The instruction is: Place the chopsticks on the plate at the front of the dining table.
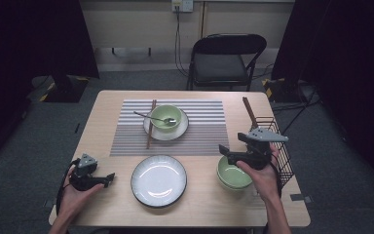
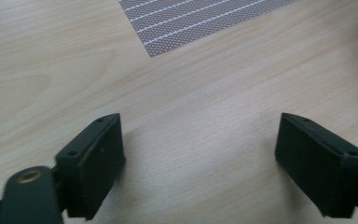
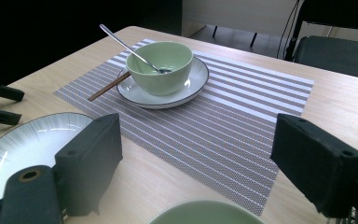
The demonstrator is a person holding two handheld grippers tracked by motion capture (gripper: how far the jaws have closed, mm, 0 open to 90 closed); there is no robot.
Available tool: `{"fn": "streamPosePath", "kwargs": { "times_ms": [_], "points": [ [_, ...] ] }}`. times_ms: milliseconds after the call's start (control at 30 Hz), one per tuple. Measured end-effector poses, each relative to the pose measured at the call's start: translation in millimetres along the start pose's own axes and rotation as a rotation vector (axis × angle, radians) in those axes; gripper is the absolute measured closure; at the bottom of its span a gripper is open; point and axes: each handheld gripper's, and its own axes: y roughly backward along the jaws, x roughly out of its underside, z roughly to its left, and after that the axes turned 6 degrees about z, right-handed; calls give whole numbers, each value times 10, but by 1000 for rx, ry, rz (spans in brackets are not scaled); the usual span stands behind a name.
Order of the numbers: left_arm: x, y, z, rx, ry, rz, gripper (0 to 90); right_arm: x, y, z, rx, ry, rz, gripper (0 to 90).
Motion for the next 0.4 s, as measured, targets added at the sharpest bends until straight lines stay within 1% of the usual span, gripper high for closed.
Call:
{"fn": "streamPosePath", "kwargs": {
  "times_ms": [67, 100, 267, 333, 400],
  "points": [
    [19, -15, -13, -3, 16, -26, 125, 9, -23, 6, -3, 5, 7, 157],
    [31, -28, -17, -12, 14, -41, 115, 11, -31, 10, -4, 4, 11, 157],
    [31, -29, -19, -15, 16, -41, 114, 9, -58, 26, -7, 6, 18, 157],
    [31, -29, -19, -14, 16, -41, 114, 3, -58, 34, -9, 11, 16, 157],
    [31, -29, -19, -14, 16, -41, 114, -1, -43, 32, -7, 6, 12, 156]
  ]
}}
